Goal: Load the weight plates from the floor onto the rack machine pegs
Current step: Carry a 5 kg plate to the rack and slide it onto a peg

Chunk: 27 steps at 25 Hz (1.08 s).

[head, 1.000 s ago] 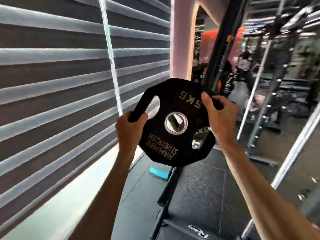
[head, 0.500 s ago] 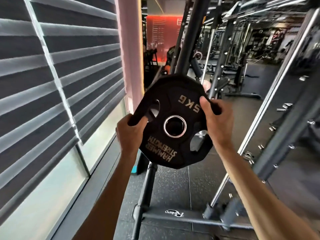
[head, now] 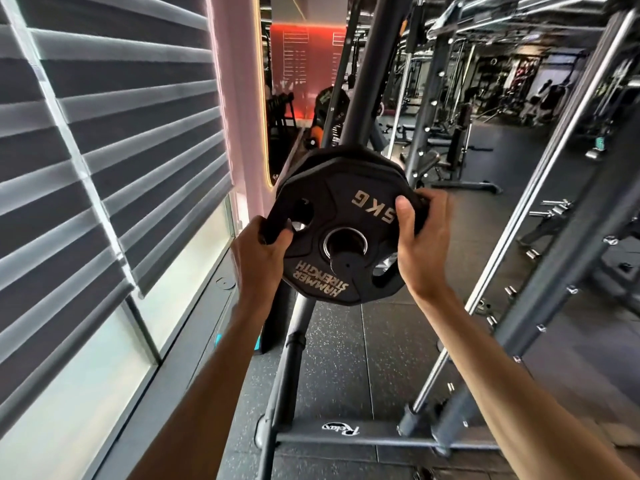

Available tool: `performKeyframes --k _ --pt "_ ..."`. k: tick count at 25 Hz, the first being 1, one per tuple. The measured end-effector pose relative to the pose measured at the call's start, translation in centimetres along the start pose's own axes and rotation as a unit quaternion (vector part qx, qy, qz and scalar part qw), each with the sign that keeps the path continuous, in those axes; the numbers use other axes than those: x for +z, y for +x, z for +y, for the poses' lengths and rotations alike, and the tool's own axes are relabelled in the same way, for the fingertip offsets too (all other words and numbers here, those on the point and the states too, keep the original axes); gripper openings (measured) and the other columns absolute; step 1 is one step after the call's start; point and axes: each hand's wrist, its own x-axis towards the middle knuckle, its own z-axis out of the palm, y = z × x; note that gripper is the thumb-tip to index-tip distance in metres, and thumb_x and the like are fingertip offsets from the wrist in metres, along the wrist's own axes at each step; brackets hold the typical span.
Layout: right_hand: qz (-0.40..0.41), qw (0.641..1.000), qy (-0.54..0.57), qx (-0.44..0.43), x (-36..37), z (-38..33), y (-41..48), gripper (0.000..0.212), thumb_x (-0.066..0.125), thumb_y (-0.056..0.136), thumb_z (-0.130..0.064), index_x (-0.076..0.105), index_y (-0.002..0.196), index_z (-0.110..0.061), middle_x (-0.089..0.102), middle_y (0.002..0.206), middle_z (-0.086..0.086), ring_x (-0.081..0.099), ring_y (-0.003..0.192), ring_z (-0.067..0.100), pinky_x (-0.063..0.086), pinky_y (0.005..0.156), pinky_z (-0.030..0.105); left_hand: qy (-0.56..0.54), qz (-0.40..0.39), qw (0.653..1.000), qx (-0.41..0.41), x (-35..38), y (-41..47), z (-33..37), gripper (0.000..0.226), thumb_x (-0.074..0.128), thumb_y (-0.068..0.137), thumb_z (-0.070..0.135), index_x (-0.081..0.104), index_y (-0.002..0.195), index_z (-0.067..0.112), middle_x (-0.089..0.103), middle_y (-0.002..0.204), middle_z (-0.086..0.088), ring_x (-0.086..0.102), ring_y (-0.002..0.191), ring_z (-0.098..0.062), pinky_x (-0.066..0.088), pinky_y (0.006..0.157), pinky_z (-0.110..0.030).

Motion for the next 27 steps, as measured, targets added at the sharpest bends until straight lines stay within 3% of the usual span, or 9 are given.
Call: performKeyframes --k 5,11,13,17,20,22,23,25,27 --pt "0.013 1.0 -0.004 0.011 1.8 2.5 1.2 0.046 0.044 0.1 -0.05 0.052 0.108 -0.006 0.053 0.105 0.011 0.053 0.097 0.024 0.047 0.087 0.035 0.025 -0.009 0.999 0.032 0.9 2.2 0.4 0.022 0.07 0.085 0.025 0.056 0.075 0.011 0.051 0.058 0.007 0.043 0.05 -0.001 0.034 0.048 -0.008" --pt "0.01 0.999 -0.03 -0.007 2.0 3.1 1.7 0.041 0.046 0.101 -0.044 0.053 0.104 -0.004 0.052 0.101 0.007 0.05 0.095 0.02 0.036 0.083 0.012 0.021 -0.007 0.999 0.025 1.3 2.3 0.5 0.025 0.069 0.086 0.028 0.054 0.077 0.01 0.046 0.058 0.01 0.04 0.051 -0.003 0.034 0.048 -0.008" --pt "0.004 0.999 -0.042 -0.002 1.6 3.1 1.4 0.041 0.047 0.101 -0.043 0.055 0.106 -0.003 0.052 0.103 0.004 0.05 0.099 0.019 0.036 0.086 0.011 0.005 -0.017 1.0 0.007 1.3 1.4 0.6 0.026 0.066 0.09 0.036 0.058 0.09 0.011 0.055 0.073 0.007 0.048 0.063 -0.003 0.036 0.055 -0.004" --pt "-0.044 0.996 -0.065 0.036 1.0 2.3 0.2 0.046 0.048 0.099 -0.049 0.053 0.122 -0.01 0.05 0.118 0.004 0.047 0.113 0.017 0.045 0.097 0.031 -0.016 -0.033 0.998 -0.057 1.9 -1.4 1.0 0.046 0.052 0.098 0.043 0.05 0.131 0.011 0.052 0.115 -0.006 0.047 0.097 -0.01 0.035 0.08 -0.012" --pt "-0.064 0.995 -0.054 0.048 0.0 1.9 0.7 0.048 0.051 0.097 -0.047 0.052 0.124 -0.008 0.053 0.12 0.007 0.048 0.114 0.019 0.044 0.1 0.036 -0.025 -0.031 0.998 -0.051 1.4 -1.4 1.4 0.047 0.05 0.1 0.037 0.04 0.136 0.009 0.059 0.124 -0.014 0.056 0.091 -0.009 0.04 0.071 -0.007" --pt "-0.053 0.997 -0.008 0.055 -1.1 2.3 1.4 0.044 0.055 0.096 -0.042 0.048 0.123 -0.007 0.055 0.116 0.011 0.055 0.107 0.025 0.048 0.095 0.043 -0.03 -0.024 0.999 -0.025 0.6 -1.2 1.1 0.054 0.05 0.096 0.043 0.033 0.137 0.012 0.06 0.126 -0.016 0.065 0.092 -0.013 0.052 0.074 -0.014" --pt "-0.051 0.997 0.005 0.057 -1.7 2.5 1.7 0.042 0.055 0.096 -0.041 0.048 0.12 -0.008 0.056 0.113 0.011 0.057 0.102 0.026 0.049 0.091 0.045 -0.009 -0.014 1.0 -0.009 0.4 -1.5 1.1 0.056 0.049 0.094 0.046 0.034 0.136 0.013 0.058 0.128 -0.014 0.064 0.101 -0.019 0.055 0.084 -0.026" --pt "-0.057 0.997 -0.002 0.055 -3.0 2.9 1.6 0.038 0.053 0.096 -0.041 0.051 0.115 -0.008 0.057 0.107 0.008 0.058 0.095 0.023 0.051 0.086 0.04 0.053 0.023 0.998 0.016 0.9 -2.8 1.9 0.052 0.049 0.093 0.044 0.041 0.133 0.011 0.051 0.132 -0.011 0.053 0.119 -0.026 0.045 0.102 -0.043" --pt "-0.073 0.996 -0.007 0.052 -4.4 3.3 0.9 0.035 0.052 0.097 -0.041 0.053 0.111 -0.009 0.061 0.103 0.006 0.06 0.094 0.02 0.052 0.083 0.037 0.083 0.087 0.992 0.03 2.1 -4.7 4.4 0.046 0.051 0.092 0.034 0.047 0.13 0.009 0.047 0.133 -0.014 0.044 0.127 -0.027 0.034 0.107 -0.039"
